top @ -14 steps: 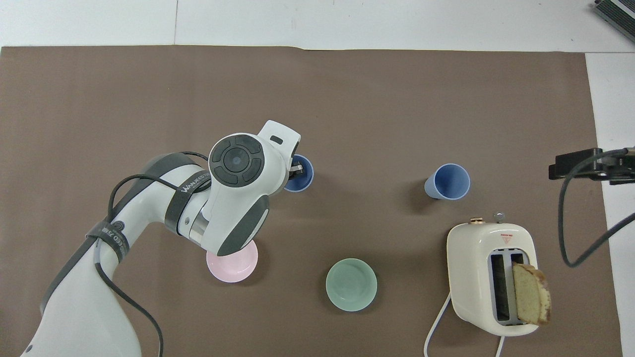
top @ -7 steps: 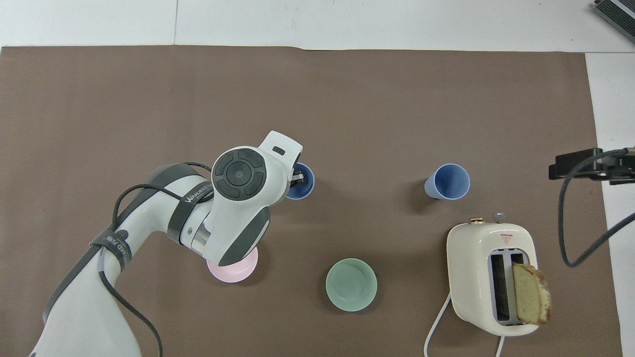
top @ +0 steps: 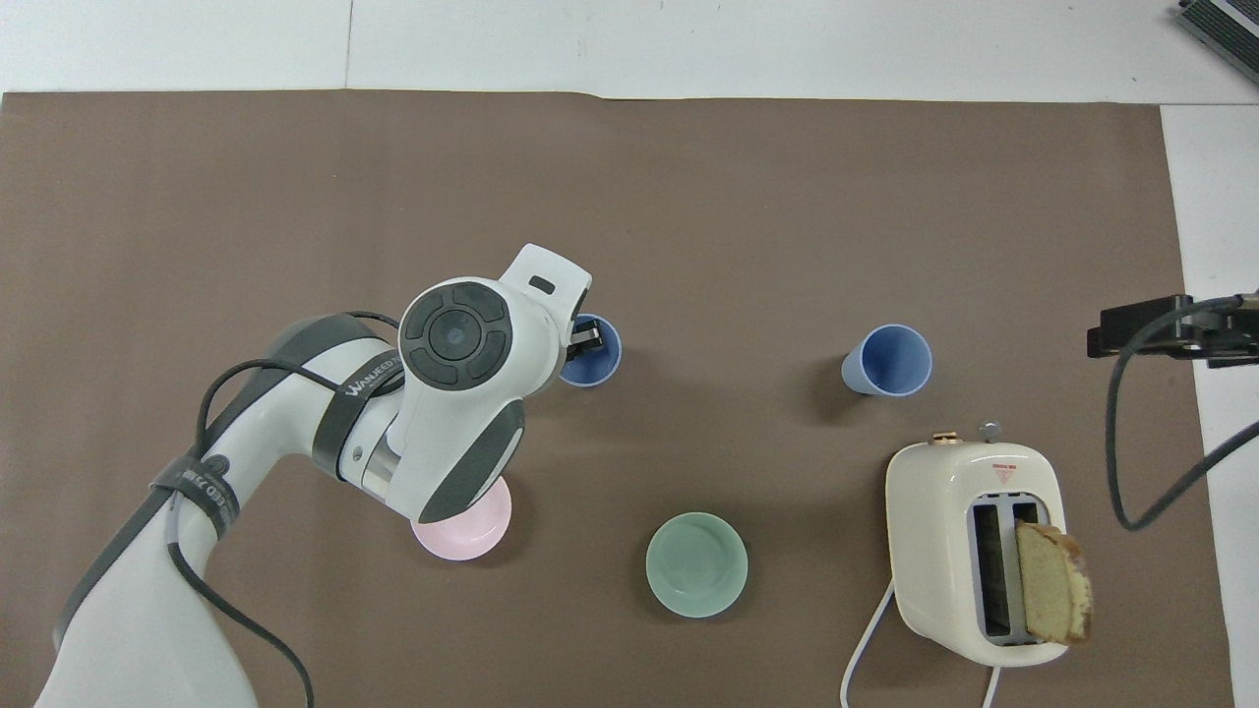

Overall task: Stack blue cups with both arms
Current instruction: 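Lower the blue cup onto the table and open the left gripper, then withdraw the left gripper while the right gripper reaches the other cup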

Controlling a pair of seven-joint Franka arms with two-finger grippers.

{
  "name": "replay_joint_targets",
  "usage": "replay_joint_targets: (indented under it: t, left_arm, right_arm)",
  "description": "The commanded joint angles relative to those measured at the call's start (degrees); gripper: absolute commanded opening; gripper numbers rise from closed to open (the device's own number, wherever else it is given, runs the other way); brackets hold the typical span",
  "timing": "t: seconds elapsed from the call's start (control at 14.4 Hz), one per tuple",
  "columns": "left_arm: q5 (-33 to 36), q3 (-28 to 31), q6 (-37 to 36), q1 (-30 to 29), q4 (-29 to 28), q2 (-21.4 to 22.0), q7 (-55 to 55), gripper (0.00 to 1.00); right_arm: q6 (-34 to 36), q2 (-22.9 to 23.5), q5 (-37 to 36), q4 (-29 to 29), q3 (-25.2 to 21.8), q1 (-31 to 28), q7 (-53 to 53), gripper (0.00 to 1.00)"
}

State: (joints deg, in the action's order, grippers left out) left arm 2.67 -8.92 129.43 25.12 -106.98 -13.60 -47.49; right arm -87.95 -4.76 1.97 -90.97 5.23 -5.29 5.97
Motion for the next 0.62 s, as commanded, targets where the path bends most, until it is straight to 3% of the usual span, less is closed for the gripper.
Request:
replay_joint_targets:
  t: [0.0,0.56]
  left_arm:
    - [1.3,1.0,-3.6,-2.6,0.3,3.9,4.3,1.00]
    - [0.6,0.9,-12.5,-16.8,-0.4,11.6,26.8,1.00]
  right_arm:
    - [-4.9,-0.6,1.3,-4.6,0.1,-0.7,-1.3,1.00]
    - [-16.6,7.6,1.4,-12.0,0.3,0.4,-1.0,1.00]
